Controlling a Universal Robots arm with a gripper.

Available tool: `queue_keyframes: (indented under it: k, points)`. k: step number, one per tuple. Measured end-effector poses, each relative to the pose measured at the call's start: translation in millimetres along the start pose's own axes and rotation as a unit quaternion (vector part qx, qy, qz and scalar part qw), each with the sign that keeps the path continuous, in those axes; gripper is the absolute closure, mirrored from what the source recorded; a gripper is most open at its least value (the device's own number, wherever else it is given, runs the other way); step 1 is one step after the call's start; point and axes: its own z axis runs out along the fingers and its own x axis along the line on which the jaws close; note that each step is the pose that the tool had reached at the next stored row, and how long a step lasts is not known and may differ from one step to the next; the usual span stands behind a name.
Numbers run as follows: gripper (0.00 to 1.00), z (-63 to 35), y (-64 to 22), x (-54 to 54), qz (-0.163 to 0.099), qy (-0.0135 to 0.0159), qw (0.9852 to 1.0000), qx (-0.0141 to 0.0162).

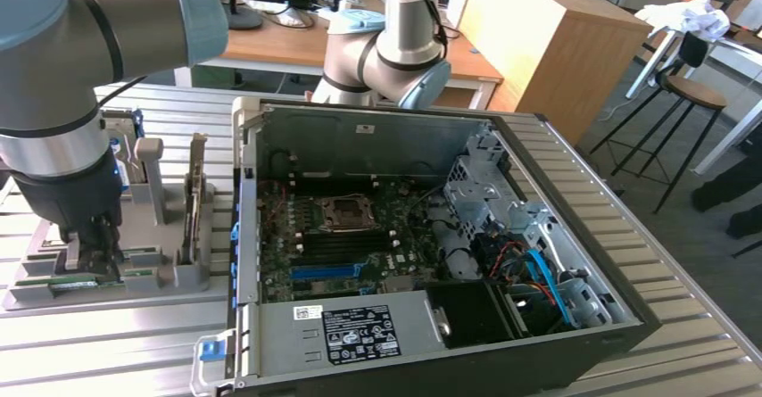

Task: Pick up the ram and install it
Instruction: 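Pick up the ram and move it above insertion slot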

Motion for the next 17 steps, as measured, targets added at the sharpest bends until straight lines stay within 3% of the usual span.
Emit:
queue_keyframes:
  k: [17]
  points:
    - [0.70,2.6,0.4,-2.6,0.000,-0.0001,1.0000,0.0001]
